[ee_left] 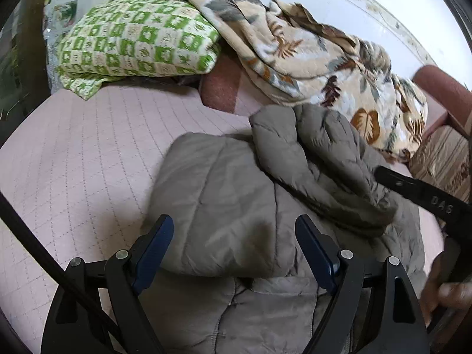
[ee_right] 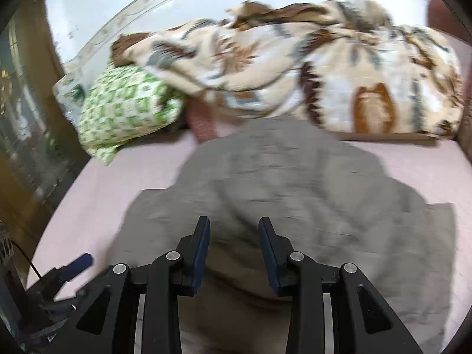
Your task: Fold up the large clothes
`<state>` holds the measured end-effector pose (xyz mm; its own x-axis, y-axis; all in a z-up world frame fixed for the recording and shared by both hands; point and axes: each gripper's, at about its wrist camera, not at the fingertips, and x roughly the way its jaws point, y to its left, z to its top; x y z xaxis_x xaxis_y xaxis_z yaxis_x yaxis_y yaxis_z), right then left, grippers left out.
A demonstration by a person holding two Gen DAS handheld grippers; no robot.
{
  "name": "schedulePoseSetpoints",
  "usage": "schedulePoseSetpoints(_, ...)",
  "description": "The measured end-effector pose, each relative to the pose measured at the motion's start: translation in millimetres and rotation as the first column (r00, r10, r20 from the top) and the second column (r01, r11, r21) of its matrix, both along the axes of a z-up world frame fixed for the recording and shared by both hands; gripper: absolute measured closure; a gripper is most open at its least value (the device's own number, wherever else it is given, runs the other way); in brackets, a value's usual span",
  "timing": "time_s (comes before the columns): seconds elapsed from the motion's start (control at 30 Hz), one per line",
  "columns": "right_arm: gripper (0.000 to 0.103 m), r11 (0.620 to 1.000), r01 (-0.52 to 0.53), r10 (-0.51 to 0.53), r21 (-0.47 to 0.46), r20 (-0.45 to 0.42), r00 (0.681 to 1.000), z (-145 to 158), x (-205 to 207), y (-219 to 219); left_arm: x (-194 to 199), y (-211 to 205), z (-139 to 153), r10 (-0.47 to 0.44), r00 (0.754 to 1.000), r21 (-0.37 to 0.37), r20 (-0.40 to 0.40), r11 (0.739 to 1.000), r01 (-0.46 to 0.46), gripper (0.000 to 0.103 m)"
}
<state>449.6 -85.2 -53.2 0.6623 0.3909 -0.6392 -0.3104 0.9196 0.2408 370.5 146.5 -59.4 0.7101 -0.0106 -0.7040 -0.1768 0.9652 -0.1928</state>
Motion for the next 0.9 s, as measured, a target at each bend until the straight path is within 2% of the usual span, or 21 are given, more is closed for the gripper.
schedulePoseSetpoints(0.17, 0.066, 0.994, 0.096, -0.099, -0.043, -0.068, 0.993, -22, -2, -39, 13, -8, -21, -0.029, 0.996, 0.018, -0.089, 0.999, 0.031, 0.019)
schedulePoseSetpoints(0.27, 0.066, 0.995, 0.069, -0.078, -0.067, -0.146, 0.986, -49, 2, -46, 20, -9, -31, -0.034, 0.989, 0.032, -0.142, 0.999, 0.038, 0.018)
schedulePoseSetpoints(0.33, 0.065, 0.997, 0.045, -0.056, -0.065, -0.184, 0.981, -59, 4, -46, 21, -11, -32, -0.039, 0.987, 0.052, -0.153, 0.997, 0.048, 0.017)
schedulePoseSetpoints(0.43, 0.066, 0.998, 0.049, -0.056, -0.041, -0.18, 0.982, -47, -2, -45, 15, -8, -20, -0.035, 0.992, 0.031, -0.121, 0.999, 0.039, 0.017)
schedulePoseSetpoints(0.53, 0.066, 0.999, 0.052, -0.05, 0.017, -0.115, 0.992, -19, -32, -51, 2, -8, -2, -0.042, 0.997, 0.034, -0.06, 0.998, 0.044, 0.017)
schedulePoseSetpoints(0.63, 0.063, 0.998, 0.041, -0.037, 0.049, -0.077, 0.996, -3, -73, -59, -13, -12, 15, -0.044, 0.999, 0.045, -0.011, 0.998, 0.045, 0.017)
schedulePoseSetpoints(0.73, 0.059, 0.999, 0.028, -0.025, 0.044, -0.076, 0.997, -2, -123, -70, -30, -21, 24, -0.067, 0.998, 0.063, 0.01, 0.996, 0.066, 0.017)
schedulePoseSetpoints(0.9, 0.057, 0.997, 0.06, -0.056, 0.042, -0.095, 0.994, -12, -199, -98, -74, -45, 28, -0.113, 0.993, 0.149, 0.03, 0.983, 0.108, 0.017)
